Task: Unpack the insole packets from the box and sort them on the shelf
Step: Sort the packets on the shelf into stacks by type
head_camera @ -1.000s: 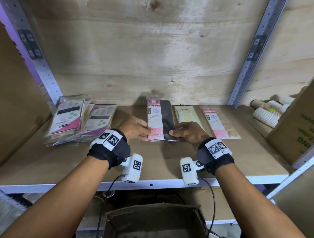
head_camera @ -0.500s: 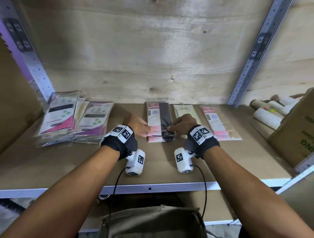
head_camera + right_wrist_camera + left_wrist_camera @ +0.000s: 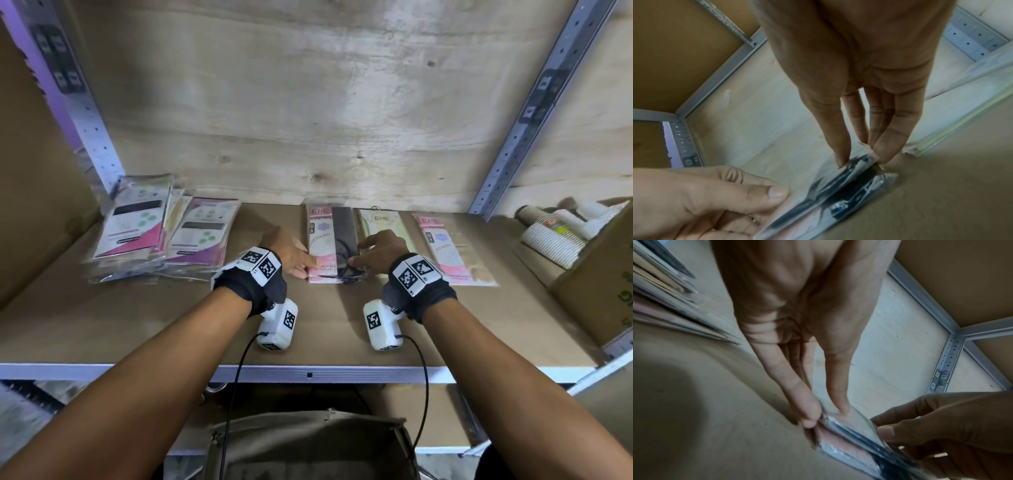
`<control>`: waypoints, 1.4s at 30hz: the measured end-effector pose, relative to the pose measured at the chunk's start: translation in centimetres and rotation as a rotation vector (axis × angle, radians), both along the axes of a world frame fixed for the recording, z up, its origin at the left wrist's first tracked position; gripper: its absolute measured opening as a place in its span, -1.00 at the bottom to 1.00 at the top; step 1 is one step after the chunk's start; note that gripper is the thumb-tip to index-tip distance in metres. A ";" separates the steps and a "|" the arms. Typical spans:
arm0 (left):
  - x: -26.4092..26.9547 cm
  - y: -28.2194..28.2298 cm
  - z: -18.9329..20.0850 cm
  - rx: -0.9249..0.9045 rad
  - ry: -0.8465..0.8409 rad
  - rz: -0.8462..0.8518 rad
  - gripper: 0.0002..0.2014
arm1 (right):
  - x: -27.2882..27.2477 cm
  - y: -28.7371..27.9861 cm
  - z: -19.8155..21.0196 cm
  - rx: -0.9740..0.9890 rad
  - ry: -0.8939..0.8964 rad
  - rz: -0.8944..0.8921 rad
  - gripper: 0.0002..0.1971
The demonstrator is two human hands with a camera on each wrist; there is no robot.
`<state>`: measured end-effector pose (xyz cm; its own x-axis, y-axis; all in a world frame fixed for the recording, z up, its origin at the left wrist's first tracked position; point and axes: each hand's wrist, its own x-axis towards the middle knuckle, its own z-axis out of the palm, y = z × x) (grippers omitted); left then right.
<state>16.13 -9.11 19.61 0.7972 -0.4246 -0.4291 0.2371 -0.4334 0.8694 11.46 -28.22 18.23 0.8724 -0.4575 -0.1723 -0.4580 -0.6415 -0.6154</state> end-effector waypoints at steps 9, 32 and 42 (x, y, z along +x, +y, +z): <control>2.8 6.3 1.6 -0.079 -0.230 0.209 -0.79 | 0.3 2.8 3.9 -0.206 -0.130 0.117 -0.47; 5.4 22.4 1.1 -0.139 -0.242 0.476 -0.69 | 11.0 22.2 -1.2 0.121 0.087 0.191 -0.15; 5.4 20.7 1.0 -0.077 -0.337 0.428 -0.85 | 7.0 18.8 1.0 0.534 -0.057 0.176 -0.58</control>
